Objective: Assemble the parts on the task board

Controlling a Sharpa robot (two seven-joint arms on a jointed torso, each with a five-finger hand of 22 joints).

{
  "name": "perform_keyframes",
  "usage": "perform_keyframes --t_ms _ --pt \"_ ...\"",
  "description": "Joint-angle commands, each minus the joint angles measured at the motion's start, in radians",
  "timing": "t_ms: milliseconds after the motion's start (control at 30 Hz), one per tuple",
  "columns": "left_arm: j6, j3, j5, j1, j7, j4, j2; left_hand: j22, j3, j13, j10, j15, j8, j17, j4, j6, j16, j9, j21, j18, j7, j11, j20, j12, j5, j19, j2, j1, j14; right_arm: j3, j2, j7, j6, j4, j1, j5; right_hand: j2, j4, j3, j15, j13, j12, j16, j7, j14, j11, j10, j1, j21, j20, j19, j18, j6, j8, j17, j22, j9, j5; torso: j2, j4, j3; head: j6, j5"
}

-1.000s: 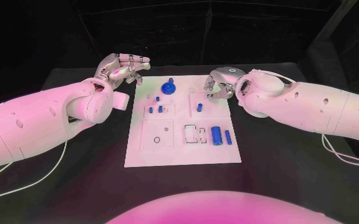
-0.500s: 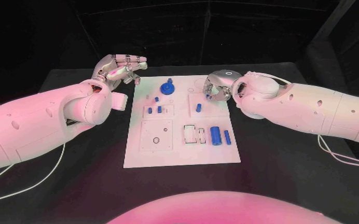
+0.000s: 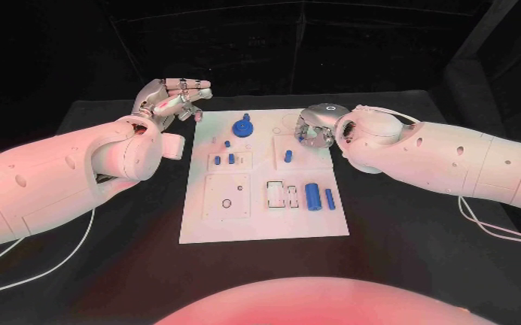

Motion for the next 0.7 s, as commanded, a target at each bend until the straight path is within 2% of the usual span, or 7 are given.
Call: perform_keyframes --t_ms 33,300,433,567,700 --pt "-0.009 0.001 0.012 0.001 0.023 0.002 -0.002 -0.002 -0.009 0.002 -0.009 0.003 0.001 -0.002 0.000 -0.010 -0.005 -0.002 -0.005 0.015 0.001 0.001 0.000 0.005 0.002 -0.006 0.003 0.008 -0.005 -0.002 0.003 -0.013 0.034 -0.004 -0.003 -0.008 -0.010 0.001 0.008 -0.001 -0.002 -0.003 -0.002 0.000 0.022 -0.002 0.007 -0.001 0.005 0.001 0.003 0.003 0.009 -0.007 0.001 0.002 0.001 -0.006 0.001 0.0005 0.0004 -0.001 -0.001" --pt "-0.008 0.001 0.012 0.001 0.021 0.000 -0.005 -0.004 -0.012 0.003 -0.014 0.005 0.003 -0.004 -0.001 -0.013 -0.005 -0.003 -0.009 0.015 0.002 0.002 0.001 0.007 0.002 -0.007 0.005 0.008 -0.006 -0.002 0.009 -0.027 0.025 -0.009 -0.010 -0.015 -0.008 -0.019 0.059 -0.008 -0.010 0.007 0.009 -0.009 0.026 -0.011 0.042 -0.010 0.019 -0.003 0.013 0.000 0.038 -0.001 0.014 0.025 0.005 -0.013 0.001 -0.0008 0.0005 -0.005 -0.002" --pt "-0.005 0.001 0.012 0.001 0.019 0.000 -0.006 -0.005 -0.013 0.004 -0.016 0.005 0.003 -0.005 -0.001 -0.015 -0.006 -0.003 -0.011 0.015 0.003 0.003 0.002 0.009 0.002 -0.007 0.006 0.009 -0.007 -0.002 0.010 -0.041 -0.008 -0.006 -0.012 -0.032 0.001 -0.046 0.098 -0.020 -0.007 0.021 -0.001 -0.020 0.027 -0.024 0.080 -0.010 0.047 -0.014 0.032 -0.008 0.074 0.012 -0.004 0.071 0.010 -0.032 0.001 -0.0008 -0.0002 -0.004 -0.003" --pt "-0.004 0.001 0.012 0.001 0.019 0.000 -0.006 -0.005 -0.014 0.004 -0.018 0.006 0.004 -0.005 -0.001 -0.017 -0.006 -0.003 -0.011 0.015 0.003 0.003 0.002 0.010 0.002 -0.007 0.006 0.010 -0.007 -0.002 0.010 -0.045 -0.045 0.000 -0.012 -0.041 -0.002 -0.066 0.119 -0.025 -0.006 0.026 -0.004 -0.024 0.028 -0.030 0.098 -0.018 0.055 -0.020 0.036 -0.010 0.089 0.015 -0.011 0.084 0.012 -0.034 0.001 -0.0005 0.0013 -0.004 -0.004" --pt "-0.004 0.001 0.012 0.001 0.018 -0.002 -0.007 -0.006 -0.015 0.005 -0.020 0.006 0.005 -0.005 -0.002 -0.018 -0.005 -0.004 -0.012 0.015 0.004 0.004 0.003 0.011 0.002 -0.007 0.006 0.011 -0.007 -0.002 0.009 -0.037 -0.075 0.006 -0.013 -0.045 -0.011 -0.080 0.131 -0.027 -0.005 0.027 -0.002 -0.027 0.029 -0.032 0.105 -0.031 0.058 -0.023 0.038 -0.011 0.096 0.015 -0.011 0.088 0.012 -0.039 0.000 -0.0003 0.0004 -0.004 -0.006"
